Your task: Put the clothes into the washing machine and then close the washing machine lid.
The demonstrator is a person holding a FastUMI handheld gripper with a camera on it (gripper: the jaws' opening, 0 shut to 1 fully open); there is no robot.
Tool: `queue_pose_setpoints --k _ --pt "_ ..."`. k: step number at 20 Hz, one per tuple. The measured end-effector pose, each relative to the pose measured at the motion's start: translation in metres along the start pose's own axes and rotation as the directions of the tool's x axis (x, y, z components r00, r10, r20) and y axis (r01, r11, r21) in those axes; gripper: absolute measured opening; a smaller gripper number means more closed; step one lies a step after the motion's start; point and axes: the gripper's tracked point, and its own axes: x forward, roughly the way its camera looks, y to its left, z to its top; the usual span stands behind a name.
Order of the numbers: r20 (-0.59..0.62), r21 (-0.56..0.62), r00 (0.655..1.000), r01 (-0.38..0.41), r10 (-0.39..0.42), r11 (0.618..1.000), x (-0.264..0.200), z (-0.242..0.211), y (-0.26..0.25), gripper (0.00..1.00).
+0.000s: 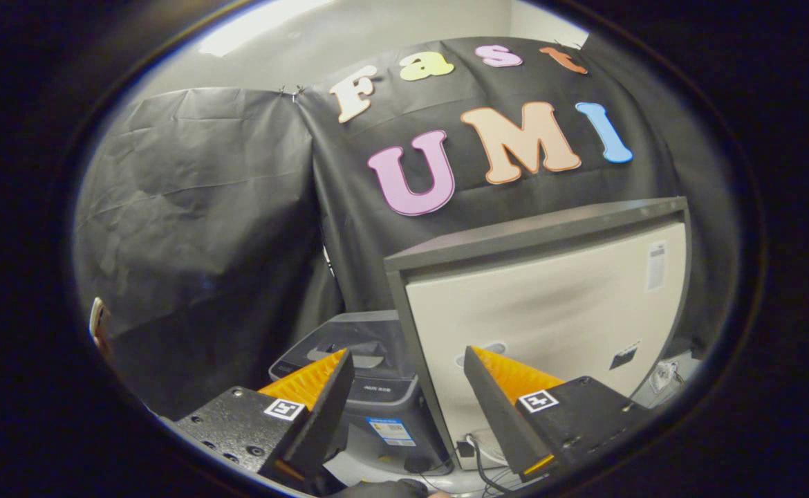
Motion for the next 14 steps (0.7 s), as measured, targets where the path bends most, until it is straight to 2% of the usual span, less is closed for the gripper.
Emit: queue_pose_setpoints --k 4,7,14 --pt "0.028 -0.065 1.000 0.005 -0.003 0.998 -0.017 -0.006 -0.016 0.96" --pt "0.024 -0.044 1.000 0.004 -0.003 0.999 -0.028 -0.022 -0.026 0.97" --pt "0.086 -0.063 0.995 0.058 -0.053 0.996 -0.051 -0.057 -0.049 0.97"
